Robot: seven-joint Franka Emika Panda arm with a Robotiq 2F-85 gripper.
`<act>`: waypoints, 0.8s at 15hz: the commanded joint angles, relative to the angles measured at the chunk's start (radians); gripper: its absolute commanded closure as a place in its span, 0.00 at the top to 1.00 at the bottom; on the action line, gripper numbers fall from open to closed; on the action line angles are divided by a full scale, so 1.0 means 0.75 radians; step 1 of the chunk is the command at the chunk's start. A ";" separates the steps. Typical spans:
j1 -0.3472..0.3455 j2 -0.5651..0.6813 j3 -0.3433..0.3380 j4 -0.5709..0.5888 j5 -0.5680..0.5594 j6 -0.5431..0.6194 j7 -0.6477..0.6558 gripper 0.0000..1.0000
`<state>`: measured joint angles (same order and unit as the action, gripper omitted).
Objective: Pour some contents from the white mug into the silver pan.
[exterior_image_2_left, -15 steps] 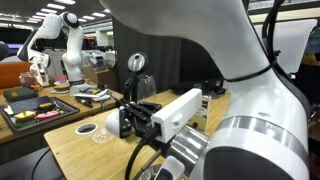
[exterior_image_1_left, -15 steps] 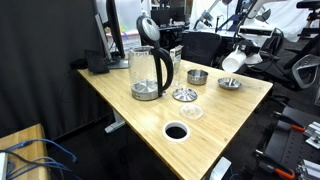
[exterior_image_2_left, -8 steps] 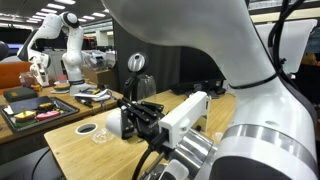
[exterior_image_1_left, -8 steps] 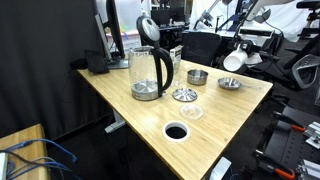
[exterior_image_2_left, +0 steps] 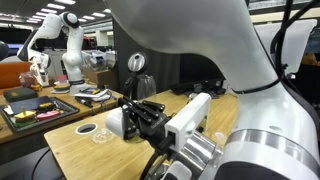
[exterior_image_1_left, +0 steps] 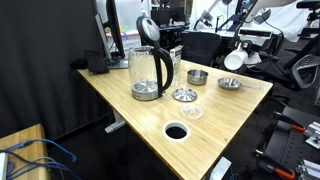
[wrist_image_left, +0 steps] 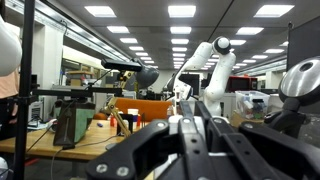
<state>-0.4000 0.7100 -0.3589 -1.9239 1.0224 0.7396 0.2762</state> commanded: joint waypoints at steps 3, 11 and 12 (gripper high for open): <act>-0.001 0.033 -0.014 0.035 0.031 -0.079 -0.028 0.02; 0.004 0.029 -0.019 0.037 0.032 -0.078 -0.030 0.02; 0.009 0.024 -0.023 0.033 0.030 -0.065 -0.030 0.02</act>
<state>-0.4000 0.7168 -0.3598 -1.9145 1.0296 0.7164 0.2688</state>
